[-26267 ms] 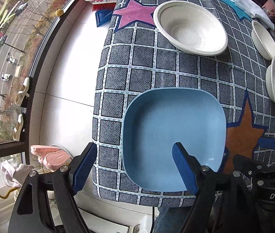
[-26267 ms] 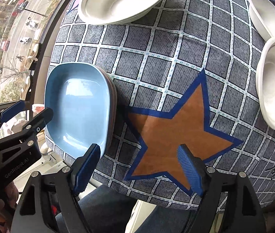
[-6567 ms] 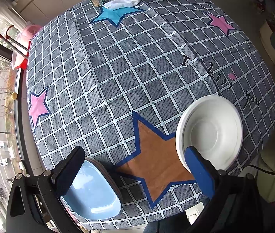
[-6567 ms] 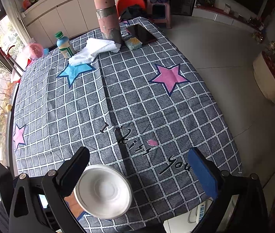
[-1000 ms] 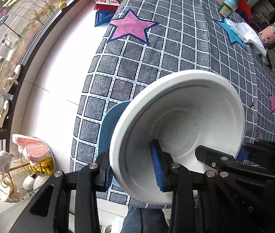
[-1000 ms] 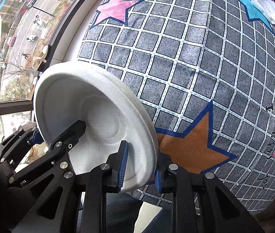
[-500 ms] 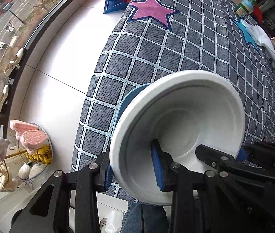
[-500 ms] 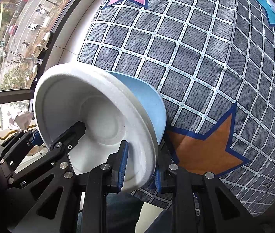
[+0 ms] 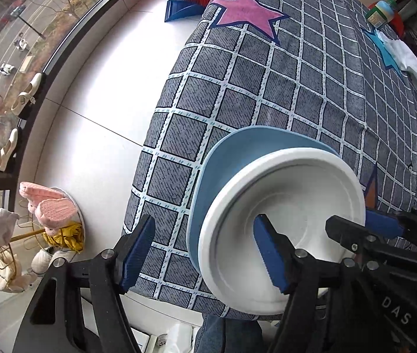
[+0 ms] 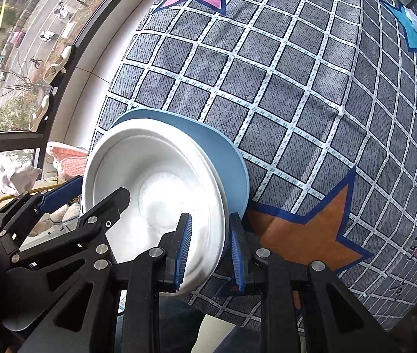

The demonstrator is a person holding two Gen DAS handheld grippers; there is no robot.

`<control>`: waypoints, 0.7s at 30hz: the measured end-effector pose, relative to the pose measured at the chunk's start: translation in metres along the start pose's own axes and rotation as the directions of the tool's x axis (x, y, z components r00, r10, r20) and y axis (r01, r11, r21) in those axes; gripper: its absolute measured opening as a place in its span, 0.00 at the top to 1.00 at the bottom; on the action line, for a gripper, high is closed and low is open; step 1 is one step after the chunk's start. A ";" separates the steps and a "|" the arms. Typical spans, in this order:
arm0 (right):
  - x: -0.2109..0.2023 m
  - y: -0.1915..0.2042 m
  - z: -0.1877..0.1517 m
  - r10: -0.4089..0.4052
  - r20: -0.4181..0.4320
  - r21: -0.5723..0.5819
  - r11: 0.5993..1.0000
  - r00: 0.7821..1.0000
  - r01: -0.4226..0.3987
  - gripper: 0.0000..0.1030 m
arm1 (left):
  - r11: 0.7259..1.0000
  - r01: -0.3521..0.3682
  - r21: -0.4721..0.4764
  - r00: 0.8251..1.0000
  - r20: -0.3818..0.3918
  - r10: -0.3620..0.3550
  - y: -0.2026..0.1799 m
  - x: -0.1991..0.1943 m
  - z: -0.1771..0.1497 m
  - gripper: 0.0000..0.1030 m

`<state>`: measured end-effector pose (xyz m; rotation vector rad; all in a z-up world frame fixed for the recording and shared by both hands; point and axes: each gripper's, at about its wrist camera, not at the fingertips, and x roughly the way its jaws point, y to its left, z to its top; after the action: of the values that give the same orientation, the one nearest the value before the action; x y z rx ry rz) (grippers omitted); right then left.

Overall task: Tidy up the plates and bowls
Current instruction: 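Carry the white bowl over the light blue plate and lower it, then open the right tool to release the bowl and withdraw it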

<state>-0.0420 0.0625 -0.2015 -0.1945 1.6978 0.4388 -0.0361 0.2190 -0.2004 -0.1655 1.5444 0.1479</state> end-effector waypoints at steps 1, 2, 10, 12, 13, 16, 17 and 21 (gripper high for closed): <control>-0.003 0.001 0.001 -0.026 0.012 -0.004 1.000 1.000 0.026 0.54 | 1.000 -0.014 0.001 1.000 0.009 0.014 0.002 -0.003 0.000 0.27; -0.007 -0.001 0.000 -0.057 0.032 0.000 0.998 0.998 0.057 0.42 | 1.000 -0.008 -0.003 1.000 0.008 0.008 0.005 -0.004 0.000 0.23; -0.040 -0.012 -0.008 -0.079 0.134 0.031 0.997 0.988 0.075 0.02 | 0.998 -0.058 0.038 0.996 0.070 0.055 -0.001 -0.030 0.000 0.00; -0.049 -0.015 -0.012 -0.063 0.163 0.033 0.998 0.985 0.059 0.02 | 0.998 -0.036 0.055 0.997 0.074 0.032 -0.001 -0.036 0.000 0.00; -0.051 -0.014 -0.012 -0.052 0.161 0.032 0.998 0.986 0.047 0.02 | 0.997 -0.039 0.065 0.996 0.080 0.033 -0.002 -0.039 0.000 0.00; -0.054 -0.016 -0.017 -0.036 0.133 0.044 0.999 0.990 0.031 0.02 | 0.989 -0.095 0.116 0.987 0.141 0.078 -0.009 -0.052 -0.004 0.00; -0.057 -0.019 -0.021 -0.046 0.136 0.055 0.998 0.990 0.039 0.02 | 0.985 -0.115 0.132 0.983 0.159 0.093 -0.011 -0.056 -0.005 0.00; -0.075 -0.021 -0.033 -0.086 0.178 0.075 0.994 0.980 0.073 0.02 | 0.977 -0.117 0.176 0.980 0.177 0.085 -0.018 -0.072 -0.009 0.00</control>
<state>-0.0512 0.0216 -0.1275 -0.1670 1.5180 0.3285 -0.0426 0.2003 -0.1284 0.0731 1.3888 0.0949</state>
